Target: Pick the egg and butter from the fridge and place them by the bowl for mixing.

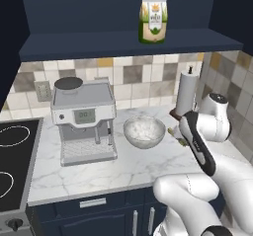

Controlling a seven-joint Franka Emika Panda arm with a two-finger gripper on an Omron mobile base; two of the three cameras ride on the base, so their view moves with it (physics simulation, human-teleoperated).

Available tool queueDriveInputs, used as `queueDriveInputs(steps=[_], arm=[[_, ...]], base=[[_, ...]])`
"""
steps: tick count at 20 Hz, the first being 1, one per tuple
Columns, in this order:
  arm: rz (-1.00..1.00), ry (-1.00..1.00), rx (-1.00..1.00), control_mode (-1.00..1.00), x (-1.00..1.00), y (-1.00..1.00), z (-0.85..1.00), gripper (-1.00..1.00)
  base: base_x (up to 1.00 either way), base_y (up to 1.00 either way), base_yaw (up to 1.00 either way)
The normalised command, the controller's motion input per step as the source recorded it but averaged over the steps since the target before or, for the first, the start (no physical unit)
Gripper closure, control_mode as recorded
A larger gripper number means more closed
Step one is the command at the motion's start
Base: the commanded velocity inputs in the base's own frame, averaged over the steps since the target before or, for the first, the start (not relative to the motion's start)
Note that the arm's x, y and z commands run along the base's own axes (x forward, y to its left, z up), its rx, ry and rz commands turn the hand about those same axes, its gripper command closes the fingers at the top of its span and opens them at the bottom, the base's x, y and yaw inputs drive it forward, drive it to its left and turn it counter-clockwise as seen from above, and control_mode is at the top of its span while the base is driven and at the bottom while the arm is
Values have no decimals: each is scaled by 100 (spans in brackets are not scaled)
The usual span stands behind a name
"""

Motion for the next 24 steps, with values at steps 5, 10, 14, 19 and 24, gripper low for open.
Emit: queueDriveInputs(steps=[5,10,14,19,24], arm=[[-11,18,5,-100,45,-1,-47,100],[-6,19,10,-100,29,-3,-47,100],[-2,4,12,-100,28,-6,-36,100],[-4,0,6,-100,23,0,-34,100],[-8,0,7,-100,18,0,-28,100]], base=[[0,0,0],[0,0,0],[0,0,0],[0,0,0],[0,0,0]])
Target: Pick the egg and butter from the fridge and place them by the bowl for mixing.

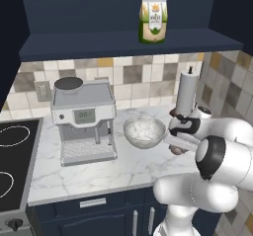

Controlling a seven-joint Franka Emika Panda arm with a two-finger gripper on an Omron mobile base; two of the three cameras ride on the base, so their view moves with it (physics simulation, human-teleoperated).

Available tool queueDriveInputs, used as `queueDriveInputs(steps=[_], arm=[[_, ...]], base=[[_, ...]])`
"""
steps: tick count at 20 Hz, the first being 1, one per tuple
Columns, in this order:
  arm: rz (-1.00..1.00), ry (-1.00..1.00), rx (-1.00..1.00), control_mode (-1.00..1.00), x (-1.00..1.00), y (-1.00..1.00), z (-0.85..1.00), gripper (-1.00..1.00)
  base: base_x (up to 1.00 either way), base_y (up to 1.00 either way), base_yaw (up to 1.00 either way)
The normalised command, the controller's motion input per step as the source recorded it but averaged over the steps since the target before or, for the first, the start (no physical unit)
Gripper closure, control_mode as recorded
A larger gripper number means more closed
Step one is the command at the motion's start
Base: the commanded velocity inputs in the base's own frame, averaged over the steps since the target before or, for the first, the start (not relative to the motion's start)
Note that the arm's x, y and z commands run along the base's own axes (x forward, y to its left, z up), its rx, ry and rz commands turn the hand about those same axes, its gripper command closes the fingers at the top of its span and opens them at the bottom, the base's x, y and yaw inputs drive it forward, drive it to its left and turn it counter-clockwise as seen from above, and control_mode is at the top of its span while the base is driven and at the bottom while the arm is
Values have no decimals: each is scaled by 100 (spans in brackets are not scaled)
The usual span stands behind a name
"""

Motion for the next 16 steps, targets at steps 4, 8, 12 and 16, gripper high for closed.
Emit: queueDriveInputs(steps=[4,8,12,16], arm=[[-10,-2,7,-100,13,7,-28,100],[-12,-4,8,-100,19,12,-21,100],[-12,-1,8,-100,18,6,-26,100],[-9,0,3,-100,1,1,-34,-100]], base=[[0,0,0],[0,0,0],[0,0,0],[0,0,0]])
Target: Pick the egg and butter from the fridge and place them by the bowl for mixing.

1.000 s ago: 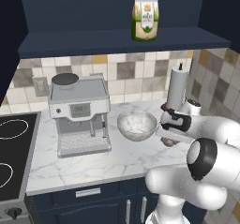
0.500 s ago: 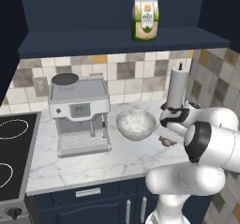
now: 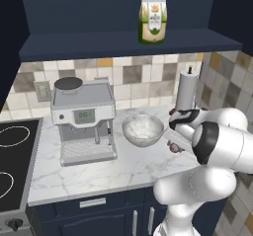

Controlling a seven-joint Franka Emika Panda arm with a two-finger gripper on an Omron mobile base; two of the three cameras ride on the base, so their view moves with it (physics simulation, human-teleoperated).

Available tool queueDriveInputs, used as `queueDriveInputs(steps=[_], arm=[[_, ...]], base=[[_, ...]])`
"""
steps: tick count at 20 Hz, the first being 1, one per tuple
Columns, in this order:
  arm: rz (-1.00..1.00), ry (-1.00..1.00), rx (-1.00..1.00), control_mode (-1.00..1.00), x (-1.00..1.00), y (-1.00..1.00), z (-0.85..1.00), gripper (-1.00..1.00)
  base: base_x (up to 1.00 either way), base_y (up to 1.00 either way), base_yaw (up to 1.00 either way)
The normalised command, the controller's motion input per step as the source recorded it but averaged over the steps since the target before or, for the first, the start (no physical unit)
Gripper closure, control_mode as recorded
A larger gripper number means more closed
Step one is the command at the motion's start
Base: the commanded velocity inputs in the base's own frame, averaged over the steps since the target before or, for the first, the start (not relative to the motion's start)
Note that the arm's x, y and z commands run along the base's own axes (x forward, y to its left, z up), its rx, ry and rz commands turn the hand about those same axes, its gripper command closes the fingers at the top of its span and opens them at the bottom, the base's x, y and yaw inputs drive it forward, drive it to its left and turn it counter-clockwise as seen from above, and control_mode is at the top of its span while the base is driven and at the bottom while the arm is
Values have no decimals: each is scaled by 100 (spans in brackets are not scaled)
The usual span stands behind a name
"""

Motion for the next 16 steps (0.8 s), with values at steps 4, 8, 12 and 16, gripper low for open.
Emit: queueDriveInputs(steps=[4,8,12,16], arm=[[-6,-1,3,-100,-8,-1,-10,-100],[-5,0,5,-100,-8,0,0,-100],[-6,0,2,-100,-15,-2,12,-100],[-4,0,0,-100,-21,-3,35,-100]], base=[[0,0,0],[0,0,0],[0,0,0],[0,0,0]])
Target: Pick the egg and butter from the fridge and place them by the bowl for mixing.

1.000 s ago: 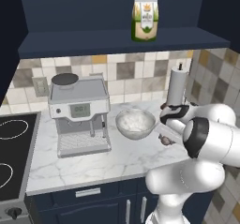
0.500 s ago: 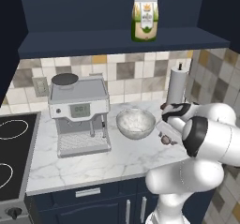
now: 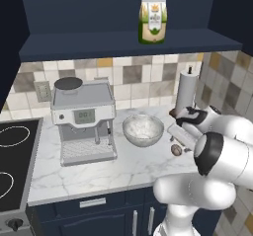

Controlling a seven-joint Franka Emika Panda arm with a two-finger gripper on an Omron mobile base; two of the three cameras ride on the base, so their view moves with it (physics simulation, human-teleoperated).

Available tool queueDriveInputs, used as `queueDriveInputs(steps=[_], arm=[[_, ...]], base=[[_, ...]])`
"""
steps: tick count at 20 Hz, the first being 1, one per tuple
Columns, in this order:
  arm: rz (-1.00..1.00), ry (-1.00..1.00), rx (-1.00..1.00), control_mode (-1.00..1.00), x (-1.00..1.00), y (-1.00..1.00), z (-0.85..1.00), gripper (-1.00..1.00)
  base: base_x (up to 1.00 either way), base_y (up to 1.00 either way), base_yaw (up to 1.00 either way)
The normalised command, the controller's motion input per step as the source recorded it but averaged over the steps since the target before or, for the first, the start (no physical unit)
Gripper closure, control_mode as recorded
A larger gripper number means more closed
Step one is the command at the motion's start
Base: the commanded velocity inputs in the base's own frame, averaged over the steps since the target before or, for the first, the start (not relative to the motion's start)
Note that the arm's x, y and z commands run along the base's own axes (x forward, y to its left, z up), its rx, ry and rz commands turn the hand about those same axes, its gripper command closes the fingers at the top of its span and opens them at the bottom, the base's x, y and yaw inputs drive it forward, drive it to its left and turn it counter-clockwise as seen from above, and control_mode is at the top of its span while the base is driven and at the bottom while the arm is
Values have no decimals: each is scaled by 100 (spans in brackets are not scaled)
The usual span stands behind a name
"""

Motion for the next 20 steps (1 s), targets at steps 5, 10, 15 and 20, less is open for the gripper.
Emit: queueDriveInputs(steps=[5,10,15,20], arm=[[-7,-3,0,-100,-24,-1,40,-100],[-3,-6,0,-100,-37,0,40,-100],[0,-22,-3,-100,-58,3,31,-100],[0,-18,-8,-100,-49,15,35,-100]], base=[[0,0,0],[0,0,0],[0,0,0],[0,0,0]])
